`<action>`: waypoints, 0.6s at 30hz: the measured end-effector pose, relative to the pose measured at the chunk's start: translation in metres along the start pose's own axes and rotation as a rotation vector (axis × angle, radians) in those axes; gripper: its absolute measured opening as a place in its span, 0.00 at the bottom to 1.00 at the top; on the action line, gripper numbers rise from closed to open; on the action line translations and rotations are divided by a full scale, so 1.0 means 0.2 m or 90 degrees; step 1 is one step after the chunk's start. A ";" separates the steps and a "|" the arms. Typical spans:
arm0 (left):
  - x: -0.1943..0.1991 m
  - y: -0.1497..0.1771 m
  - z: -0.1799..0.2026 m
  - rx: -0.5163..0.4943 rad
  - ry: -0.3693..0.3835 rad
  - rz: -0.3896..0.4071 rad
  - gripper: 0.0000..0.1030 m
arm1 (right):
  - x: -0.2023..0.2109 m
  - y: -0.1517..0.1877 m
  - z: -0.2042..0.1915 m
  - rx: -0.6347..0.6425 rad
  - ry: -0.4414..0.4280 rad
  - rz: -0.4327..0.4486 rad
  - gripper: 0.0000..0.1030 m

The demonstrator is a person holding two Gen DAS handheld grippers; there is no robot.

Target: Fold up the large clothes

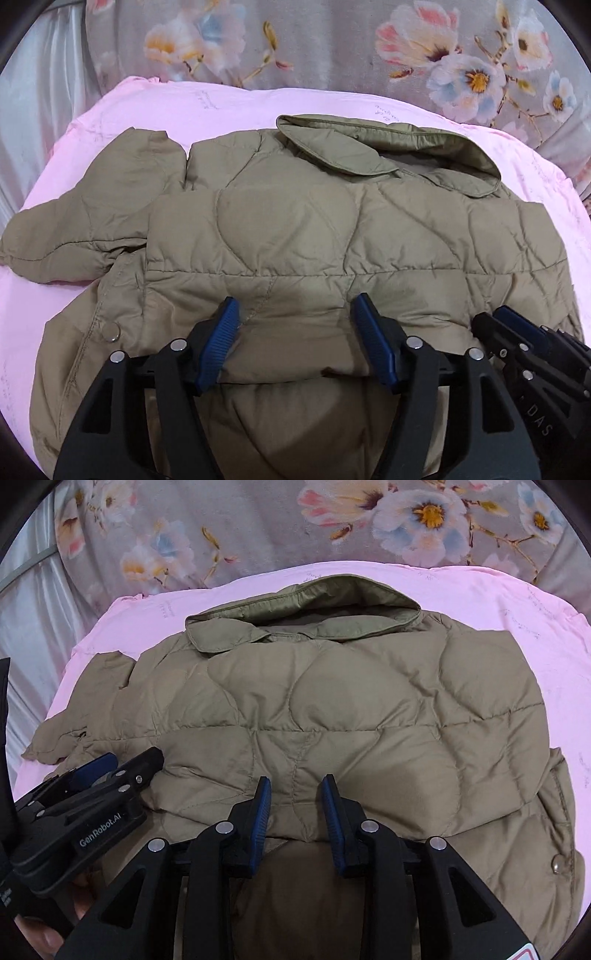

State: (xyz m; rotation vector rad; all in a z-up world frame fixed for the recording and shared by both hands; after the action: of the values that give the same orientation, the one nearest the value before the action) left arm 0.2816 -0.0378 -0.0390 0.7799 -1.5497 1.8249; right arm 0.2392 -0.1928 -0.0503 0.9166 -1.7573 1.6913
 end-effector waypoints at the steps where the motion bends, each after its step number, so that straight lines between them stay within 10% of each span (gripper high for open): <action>1: 0.00 0.00 0.00 -0.001 -0.002 0.003 0.63 | -0.01 0.01 0.00 -0.001 0.001 0.003 0.27; 11: 0.01 0.00 -0.03 0.022 0.017 0.004 0.85 | -0.02 0.03 -0.01 0.001 0.012 0.009 0.27; 18: 0.26 -0.24 -0.59 0.288 0.118 -0.011 0.89 | 0.08 0.03 0.01 -0.004 0.029 0.037 0.30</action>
State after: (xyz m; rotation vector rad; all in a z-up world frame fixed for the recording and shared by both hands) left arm 0.2798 0.0895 0.0148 0.7908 -1.0214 2.2001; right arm 0.2242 -0.1975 -0.0425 0.8255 -1.7748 1.7290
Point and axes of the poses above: each gripper's, at about its wrist camera, not at the fingertips, and x roughly against the way its jaws point, z to its right, y to its underside, the point moved 6 cm from there along -x, roughly the way its jaws point, and after that the axes turned 14 degrees about x, right-handed, at the moved point
